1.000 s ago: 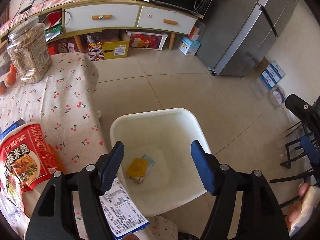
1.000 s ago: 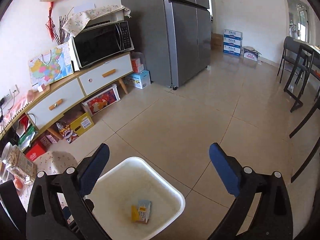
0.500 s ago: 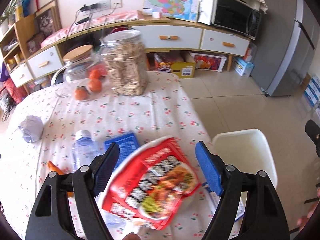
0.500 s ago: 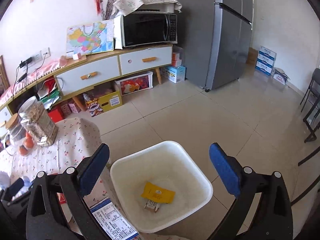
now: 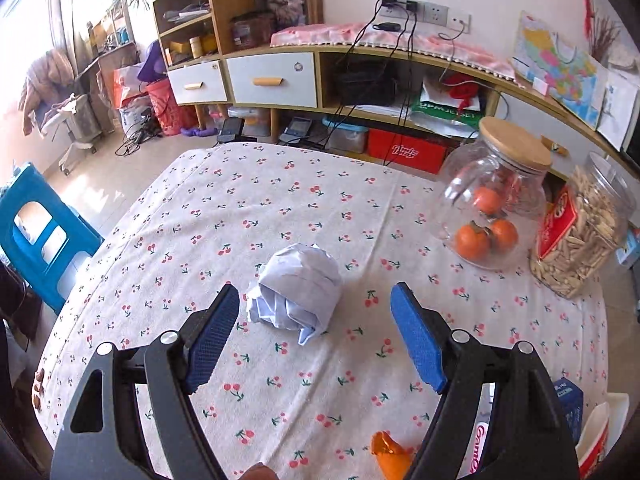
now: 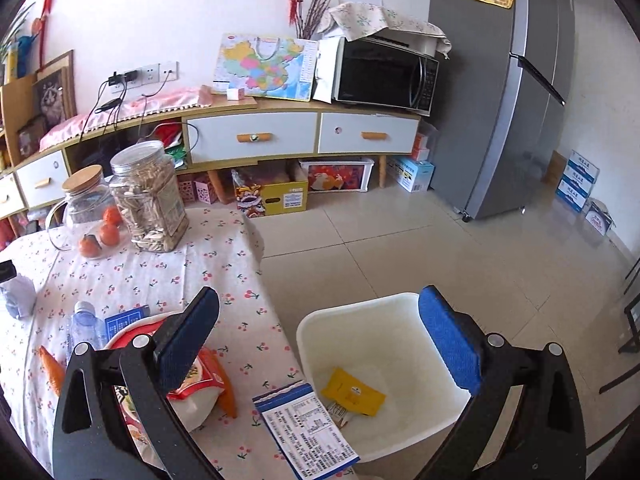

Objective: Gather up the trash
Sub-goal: 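Reach the left gripper to the crumpled white paper ball and grasp it, then grasp the orange peel with the right gripper while the left holds the paper ball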

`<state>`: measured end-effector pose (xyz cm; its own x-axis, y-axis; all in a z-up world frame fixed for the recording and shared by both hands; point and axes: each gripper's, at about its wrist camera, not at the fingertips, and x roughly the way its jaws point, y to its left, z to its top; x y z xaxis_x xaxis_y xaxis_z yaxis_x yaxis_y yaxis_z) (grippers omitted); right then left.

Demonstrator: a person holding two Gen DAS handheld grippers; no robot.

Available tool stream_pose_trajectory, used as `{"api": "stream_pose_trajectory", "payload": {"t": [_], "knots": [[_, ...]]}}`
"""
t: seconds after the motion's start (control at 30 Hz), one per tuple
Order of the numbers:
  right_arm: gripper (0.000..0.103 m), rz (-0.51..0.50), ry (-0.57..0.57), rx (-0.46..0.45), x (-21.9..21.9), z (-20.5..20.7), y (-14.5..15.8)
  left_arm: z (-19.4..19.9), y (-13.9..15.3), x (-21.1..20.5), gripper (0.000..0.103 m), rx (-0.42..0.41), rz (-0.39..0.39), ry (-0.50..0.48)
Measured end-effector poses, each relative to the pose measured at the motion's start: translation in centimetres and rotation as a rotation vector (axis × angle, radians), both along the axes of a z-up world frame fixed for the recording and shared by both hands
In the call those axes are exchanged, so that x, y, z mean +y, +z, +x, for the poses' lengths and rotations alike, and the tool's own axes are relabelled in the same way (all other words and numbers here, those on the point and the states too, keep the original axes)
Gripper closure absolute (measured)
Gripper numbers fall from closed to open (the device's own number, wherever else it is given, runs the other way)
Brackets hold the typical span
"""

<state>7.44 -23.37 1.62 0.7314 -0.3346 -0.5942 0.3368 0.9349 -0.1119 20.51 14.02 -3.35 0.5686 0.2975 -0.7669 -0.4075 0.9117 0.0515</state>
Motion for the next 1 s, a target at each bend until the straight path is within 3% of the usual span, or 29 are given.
{"api": "stream_pose_trajectory", "payload": {"t": [0.1,0.2,0.27,0.33,0.7,1.0], "knots": [[0.007,-0.006,0.051,-0.008,1.5,0.3,-0.2,1.4,-1.3,1.2,0.027,0.023,-0.034,-0.010],[0.007,-0.012,0.107,-0.016,3.0,0.4,-0.3,2.6,-3.0,0.9,0.028,0.078,-0.010,-0.044],[0.007,-0.017,0.146,-0.021,3.8,0.3,-0.3,2.8,-3.8,0.7,0.048,0.098,0.039,-0.049],[0.007,-0.025,0.184,-0.025,4.7,0.0,-0.4,2.2,-4.0,0.6,0.050,0.092,0.062,-0.074],[0.007,0.034,0.420,-0.039,8.8,-1.5,0.9,-3.4,0.3,1.5,0.052,0.048,-0.068,-0.071],[0.008,0.045,0.663,0.094,16.9,-1.2,-0.2,-10.4,4.8,1.2,0.052,-0.030,-0.151,-0.094]]}}
